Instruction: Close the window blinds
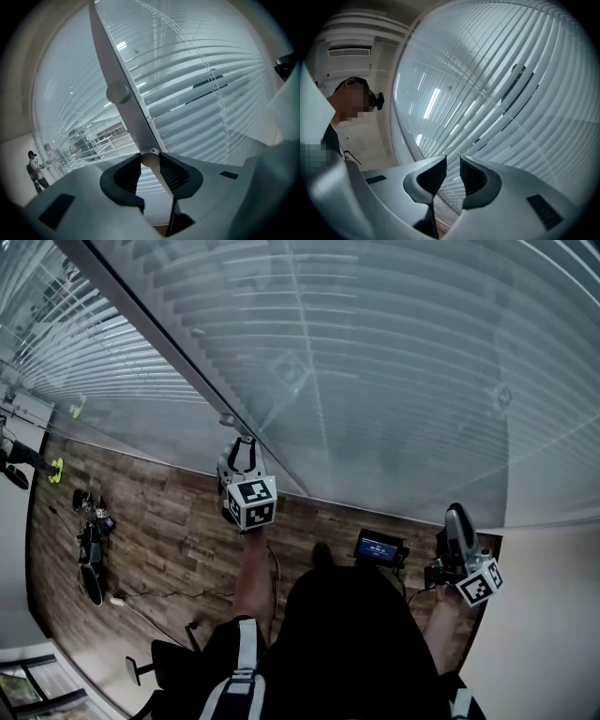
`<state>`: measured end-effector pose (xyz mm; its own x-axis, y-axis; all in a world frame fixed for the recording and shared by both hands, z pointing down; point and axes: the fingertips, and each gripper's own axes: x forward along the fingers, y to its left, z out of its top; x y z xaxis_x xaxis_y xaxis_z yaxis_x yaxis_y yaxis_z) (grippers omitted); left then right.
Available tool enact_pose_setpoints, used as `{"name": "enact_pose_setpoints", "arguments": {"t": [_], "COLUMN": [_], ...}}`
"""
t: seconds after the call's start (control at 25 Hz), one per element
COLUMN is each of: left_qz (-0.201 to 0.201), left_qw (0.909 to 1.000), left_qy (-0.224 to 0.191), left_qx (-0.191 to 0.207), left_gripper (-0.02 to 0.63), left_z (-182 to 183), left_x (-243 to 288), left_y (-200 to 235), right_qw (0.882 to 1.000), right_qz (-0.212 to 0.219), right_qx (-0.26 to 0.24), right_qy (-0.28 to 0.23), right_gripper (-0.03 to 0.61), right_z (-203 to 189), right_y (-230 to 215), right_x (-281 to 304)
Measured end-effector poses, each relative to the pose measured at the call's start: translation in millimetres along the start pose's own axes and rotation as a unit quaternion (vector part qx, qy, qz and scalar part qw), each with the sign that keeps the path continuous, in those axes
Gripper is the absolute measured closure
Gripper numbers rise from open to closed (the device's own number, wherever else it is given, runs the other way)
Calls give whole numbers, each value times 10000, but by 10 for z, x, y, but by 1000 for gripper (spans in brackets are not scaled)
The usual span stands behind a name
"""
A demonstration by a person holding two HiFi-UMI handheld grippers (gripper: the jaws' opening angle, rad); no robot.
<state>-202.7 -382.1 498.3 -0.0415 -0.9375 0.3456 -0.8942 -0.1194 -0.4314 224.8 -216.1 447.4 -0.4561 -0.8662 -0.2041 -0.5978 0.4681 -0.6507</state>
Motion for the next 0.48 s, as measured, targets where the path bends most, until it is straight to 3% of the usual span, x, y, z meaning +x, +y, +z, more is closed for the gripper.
{"name": "enact_pose_setpoints", "arguments": {"t": [0.32, 0.4, 0.48], "left_qz": [198, 176, -11], "left_qw": [9986, 9993, 9998], "left_qy": [86, 9, -131], "left_qx": [486, 341, -136], "left_gripper": [477, 477, 474], "left_z": [147, 196, 236], "left_x": [4, -7, -22], "left_y": [182, 215, 218], "right_qw": [10000, 10000, 10000], "right_qz": [25, 36, 17], "right_qx": [-68, -65, -65], "right_qy": [18, 30, 30], "right_gripper": [505, 505, 505], "right_z": [156, 193, 226], "right_y": [215, 260, 290], "right_x": [164, 190, 195]}}
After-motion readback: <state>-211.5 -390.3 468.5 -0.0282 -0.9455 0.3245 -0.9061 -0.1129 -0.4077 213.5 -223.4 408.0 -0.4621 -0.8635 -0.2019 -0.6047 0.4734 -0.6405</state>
